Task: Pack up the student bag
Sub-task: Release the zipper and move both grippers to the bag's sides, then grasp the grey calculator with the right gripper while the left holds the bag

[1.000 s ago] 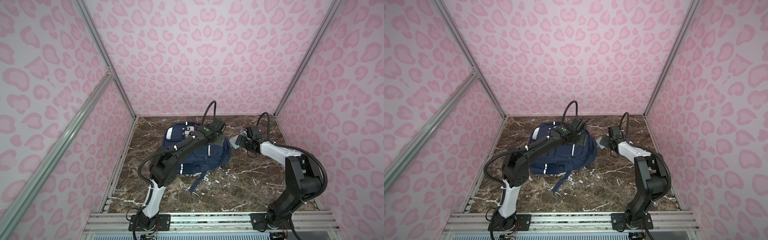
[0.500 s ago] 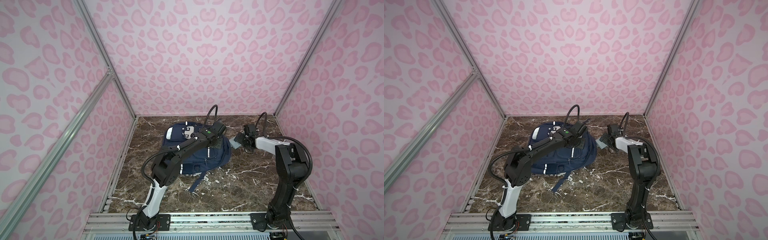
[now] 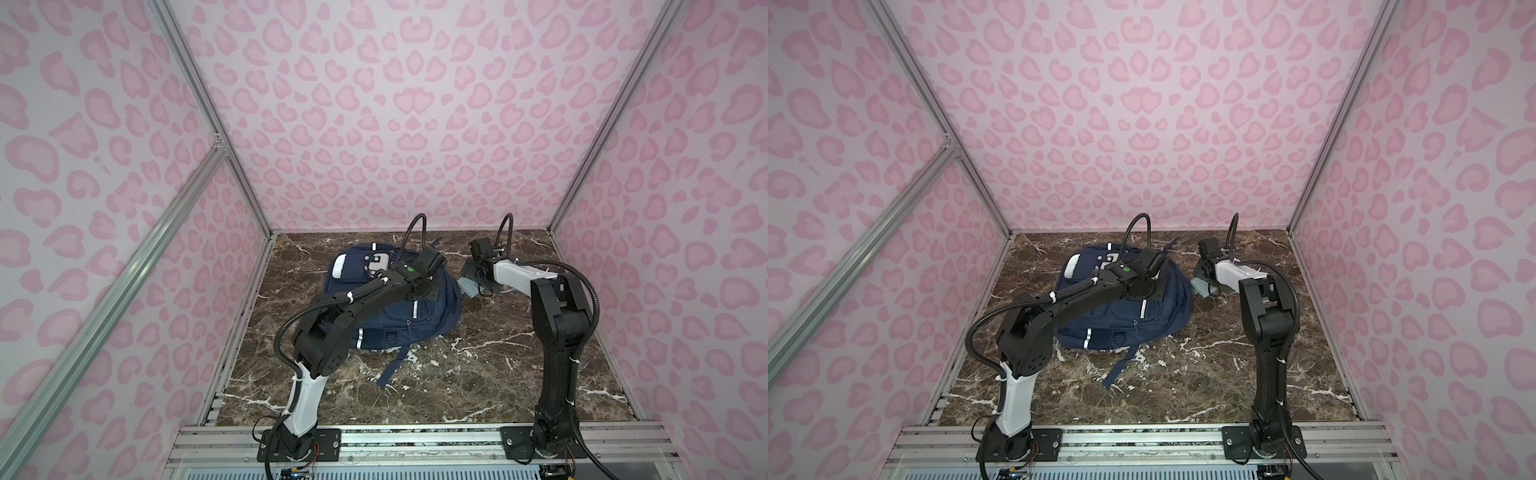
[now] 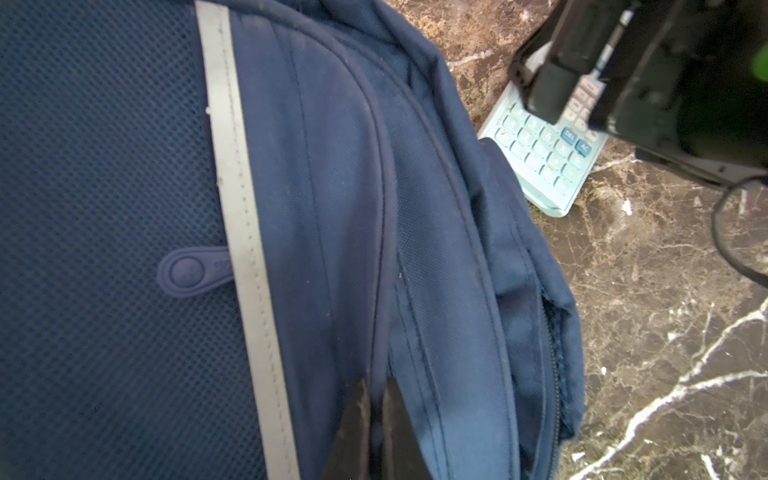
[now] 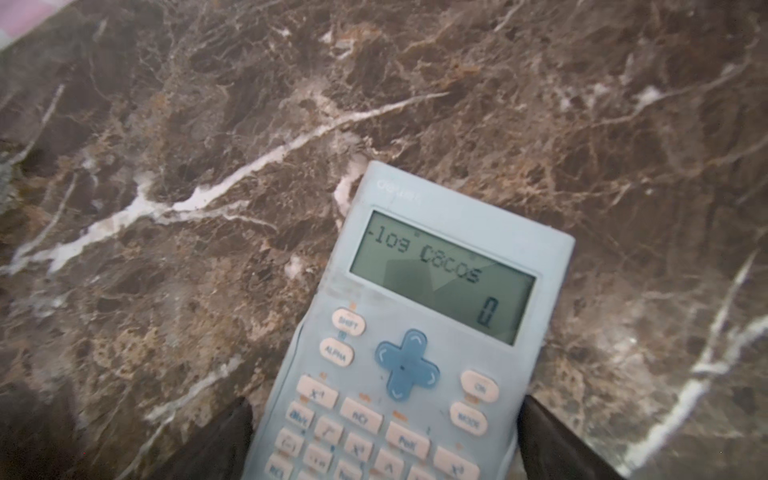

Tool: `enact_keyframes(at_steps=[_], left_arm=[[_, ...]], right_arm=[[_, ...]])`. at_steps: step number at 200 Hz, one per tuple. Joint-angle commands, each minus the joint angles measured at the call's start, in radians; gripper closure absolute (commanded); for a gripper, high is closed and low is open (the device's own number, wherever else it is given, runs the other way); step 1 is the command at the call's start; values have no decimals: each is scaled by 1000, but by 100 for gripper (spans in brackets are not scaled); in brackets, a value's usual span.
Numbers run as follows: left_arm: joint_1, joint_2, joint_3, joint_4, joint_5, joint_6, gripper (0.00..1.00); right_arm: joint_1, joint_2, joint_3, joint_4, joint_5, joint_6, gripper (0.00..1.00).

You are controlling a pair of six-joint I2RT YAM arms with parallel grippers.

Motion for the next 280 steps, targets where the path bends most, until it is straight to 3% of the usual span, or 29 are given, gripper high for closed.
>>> enact_keyframes(at_steps=[1,52,74,89,103,112,136,156,180,197,235,280], left_arm=[[6,-9,-13,-35,1,-6,93],[2,-53,-39,-32,4,-6,91],[-1,-80,-56,-24,14,-7,88],[-16,-97,-60,-20,5,8,81],[-31,-104,-56,-18,-13,44,55],[-40,-92,-37,-30,-34,69,45],[-57,-15,58,-129,-125,108,40],[-59,28,100,-172,-193,109,41],[-58,65,140,-213,-226,102,62],[-58,77,169,-236,-233,97,96],[-44,-32,117,-184,-105,72,97],[-2,-162,-20,-75,95,21,97]], right_arm=[[4,32,14,-167,21,-41,1],[-3,-33,-17,-220,-24,-138,2],[-15,-92,-137,-184,-90,-196,2],[-48,-140,-225,-127,-192,-193,1],[-74,-174,-285,-82,-225,-190,1],[-83,-179,-298,-69,-231,-196,1],[-85,-149,-258,-113,-225,-224,8],[-74,-141,-237,-147,-190,-229,14],[-73,-139,-232,-158,-190,-238,15],[-71,-144,-234,-168,-183,-252,22],[-71,-207,-292,-151,-213,-272,33],[-68,-314,-388,-117,-296,-285,34]])
